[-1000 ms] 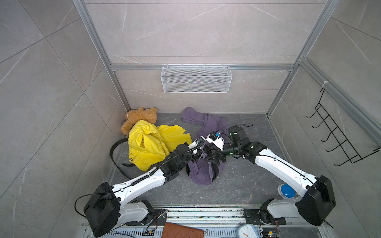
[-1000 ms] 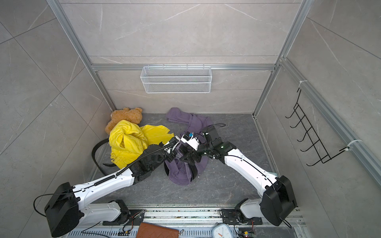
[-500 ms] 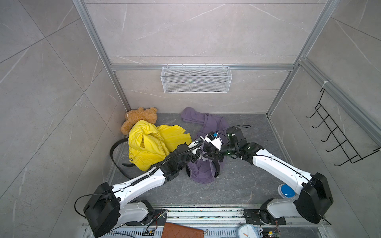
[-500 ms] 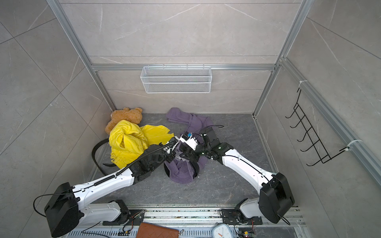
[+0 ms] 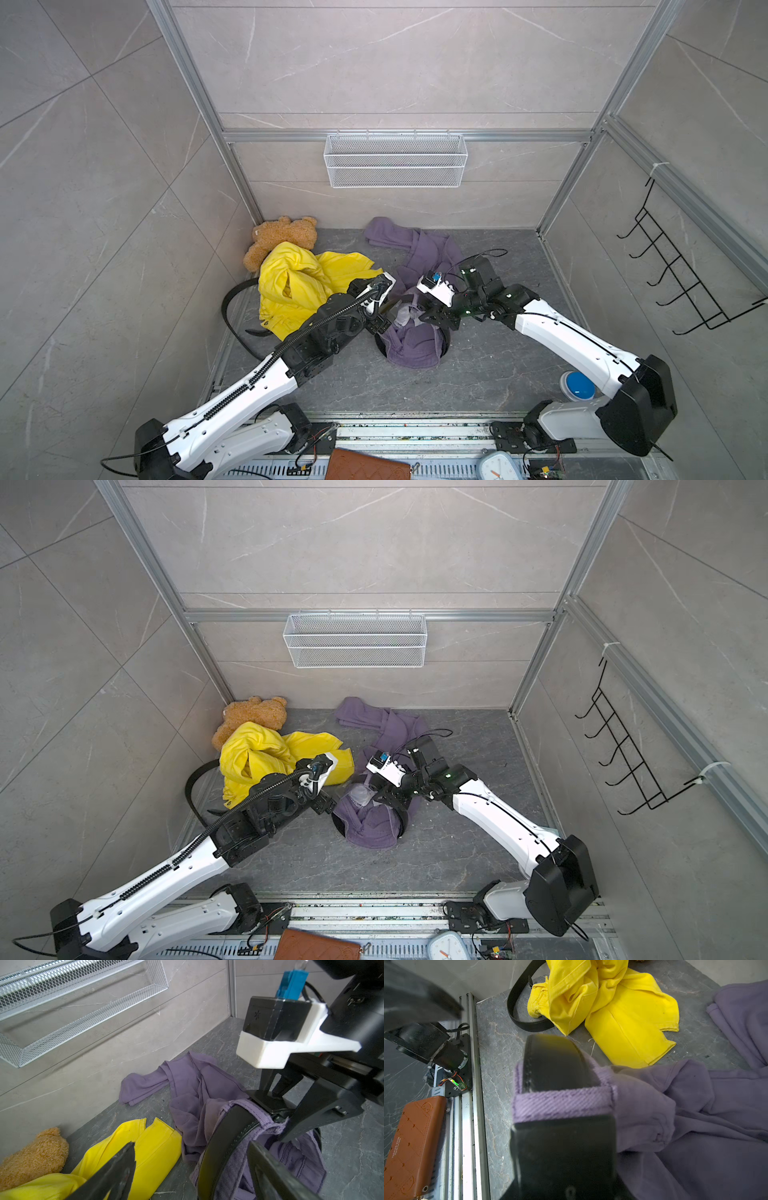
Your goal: Remove the belt from the trousers
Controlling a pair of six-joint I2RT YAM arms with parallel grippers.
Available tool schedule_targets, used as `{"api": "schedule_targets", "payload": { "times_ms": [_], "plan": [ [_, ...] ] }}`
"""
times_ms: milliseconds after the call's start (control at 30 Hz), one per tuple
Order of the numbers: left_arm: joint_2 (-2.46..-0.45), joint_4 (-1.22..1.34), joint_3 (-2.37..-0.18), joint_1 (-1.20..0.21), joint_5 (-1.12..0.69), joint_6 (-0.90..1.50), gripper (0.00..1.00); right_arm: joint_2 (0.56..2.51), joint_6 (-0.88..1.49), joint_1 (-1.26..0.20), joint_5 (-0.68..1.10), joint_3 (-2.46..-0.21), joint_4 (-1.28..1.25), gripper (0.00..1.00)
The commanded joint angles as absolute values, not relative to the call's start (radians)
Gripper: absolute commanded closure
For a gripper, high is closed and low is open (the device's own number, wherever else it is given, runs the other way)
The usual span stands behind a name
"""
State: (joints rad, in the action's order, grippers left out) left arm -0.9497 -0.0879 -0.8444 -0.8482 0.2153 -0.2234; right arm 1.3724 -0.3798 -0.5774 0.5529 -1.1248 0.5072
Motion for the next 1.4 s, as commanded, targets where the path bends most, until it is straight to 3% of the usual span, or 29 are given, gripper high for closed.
{"api": "schedule_targets", "payload": {
  "times_ms": [0, 367, 667, 900, 1067, 1267, 1367],
  "plan": [
    [-0.970, -0.131, -0.894, -0.850, 0.207, -0.263, 0.15, 1.328, -0.420, -0.573, 0.566, -1.176, 0.525, 0.79],
    [-1.009, -0.138, -0.882, -0.850, 0.171, -0.288, 0.18, 1.322, -0.423, -0.566, 0.575, -1.182, 0.526, 0.79],
    [-1.075, -0.069, -0.872, -0.850, 0.184, -0.298, 0.25, 1.316, -0.419, -0.566, 0.583, -1.183, 0.525, 0.78],
    [-1.137, 0.029, -0.877, -0.850, 0.219, -0.339, 0.46, 1.318, -0.418, -0.566, 0.613, -1.182, 0.525, 0.78],
    [-1.193, 0.091, -0.879, -0.850, 0.195, -0.343, 0.66, 1.318, -0.418, -0.566, 0.621, -1.185, 0.524, 0.78],
    [-1.221, 0.158, -0.872, -0.850, 0.204, -0.341, 0.76, 1.319, -0.419, -0.566, 0.632, -1.185, 0.529, 0.77],
    [-1.215, 0.168, -0.870, -0.850, 0.203, -0.336, 0.90, 1.319, -0.420, -0.567, 0.614, -1.181, 0.528, 0.77]
  ]
}}
